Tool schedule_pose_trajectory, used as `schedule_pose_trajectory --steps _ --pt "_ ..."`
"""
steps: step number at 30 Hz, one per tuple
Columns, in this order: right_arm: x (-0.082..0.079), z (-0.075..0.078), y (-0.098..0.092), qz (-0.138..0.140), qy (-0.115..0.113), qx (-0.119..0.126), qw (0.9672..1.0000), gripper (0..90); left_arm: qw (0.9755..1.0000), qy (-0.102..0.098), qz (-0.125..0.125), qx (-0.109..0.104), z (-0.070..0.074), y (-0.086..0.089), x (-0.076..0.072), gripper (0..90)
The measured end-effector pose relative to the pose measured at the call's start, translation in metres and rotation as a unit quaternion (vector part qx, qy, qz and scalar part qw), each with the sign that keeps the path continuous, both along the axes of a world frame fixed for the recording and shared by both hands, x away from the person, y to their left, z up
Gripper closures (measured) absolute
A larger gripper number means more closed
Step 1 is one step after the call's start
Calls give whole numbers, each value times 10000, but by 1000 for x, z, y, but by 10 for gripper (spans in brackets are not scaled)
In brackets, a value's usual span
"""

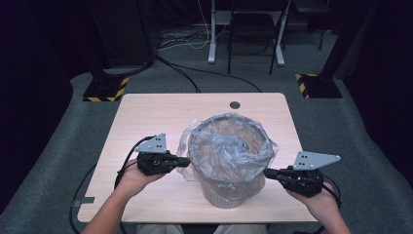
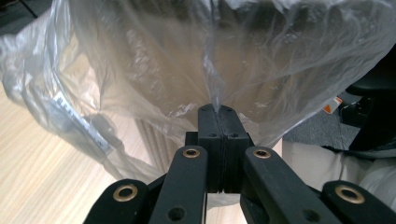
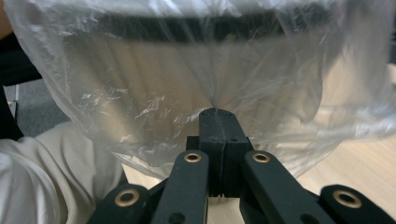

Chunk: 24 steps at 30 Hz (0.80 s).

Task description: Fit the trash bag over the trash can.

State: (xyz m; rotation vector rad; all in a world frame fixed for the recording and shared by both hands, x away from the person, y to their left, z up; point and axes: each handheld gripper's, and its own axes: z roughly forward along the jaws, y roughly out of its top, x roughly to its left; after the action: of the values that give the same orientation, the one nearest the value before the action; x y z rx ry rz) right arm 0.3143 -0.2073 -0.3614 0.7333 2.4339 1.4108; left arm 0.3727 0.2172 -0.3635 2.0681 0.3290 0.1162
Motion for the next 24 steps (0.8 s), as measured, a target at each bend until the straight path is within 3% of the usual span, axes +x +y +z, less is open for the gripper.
schedule_pose_trajectory --steps 7,10,16,24 --pt "4 -14 0 -156 150 -331 9992 900 10000 51 56 -61 -7 8 -1 892" --pt "1 -12 -5 -203 98 -250 9994 891 9999 12 79 -111 -6 11 -3 880" --pt "-10 2 -19 -162 16 171 9997 685 9991 -17 252 -344 1 20 -8 631" --pt "-23 23 -33 -366 -253 421 9981 559 9980 -82 414 -464 16 30 -13 501"
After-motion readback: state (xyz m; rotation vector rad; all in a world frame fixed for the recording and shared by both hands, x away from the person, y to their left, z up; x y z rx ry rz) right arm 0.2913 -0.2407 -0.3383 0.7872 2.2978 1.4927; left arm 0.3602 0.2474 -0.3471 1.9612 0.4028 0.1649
